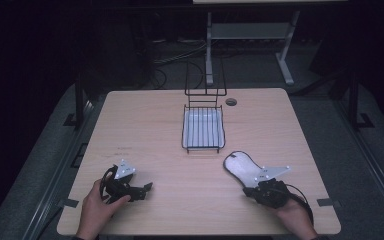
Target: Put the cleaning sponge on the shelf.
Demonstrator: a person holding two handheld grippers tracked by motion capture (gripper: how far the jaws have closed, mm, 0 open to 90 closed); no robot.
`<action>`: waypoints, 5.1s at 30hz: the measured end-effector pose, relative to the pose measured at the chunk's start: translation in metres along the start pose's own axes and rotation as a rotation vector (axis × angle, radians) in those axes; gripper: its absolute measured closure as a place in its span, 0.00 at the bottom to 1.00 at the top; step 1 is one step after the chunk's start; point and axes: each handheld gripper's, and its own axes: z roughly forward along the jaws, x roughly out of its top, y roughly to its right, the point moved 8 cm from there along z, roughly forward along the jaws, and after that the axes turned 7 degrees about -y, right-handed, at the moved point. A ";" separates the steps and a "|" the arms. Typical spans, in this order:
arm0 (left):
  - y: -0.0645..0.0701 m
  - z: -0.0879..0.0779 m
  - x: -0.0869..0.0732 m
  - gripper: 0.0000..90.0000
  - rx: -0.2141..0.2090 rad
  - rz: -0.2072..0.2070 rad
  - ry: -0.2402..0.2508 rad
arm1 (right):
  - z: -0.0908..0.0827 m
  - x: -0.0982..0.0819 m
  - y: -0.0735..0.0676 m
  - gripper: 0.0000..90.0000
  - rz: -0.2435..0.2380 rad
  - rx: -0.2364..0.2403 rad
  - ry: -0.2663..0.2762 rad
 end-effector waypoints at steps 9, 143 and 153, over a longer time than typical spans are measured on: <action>0.000 0.000 0.000 0.14 0.001 0.000 0.000 | -0.013 0.008 0.003 0.74 0.046 0.085 0.052; 0.000 0.000 0.000 0.14 0.000 -0.002 -0.001 | -0.031 0.058 0.050 0.86 0.055 0.028 0.185; 0.000 0.000 0.000 0.14 0.000 -0.001 -0.003 | -0.042 0.070 0.053 0.87 0.055 0.024 0.226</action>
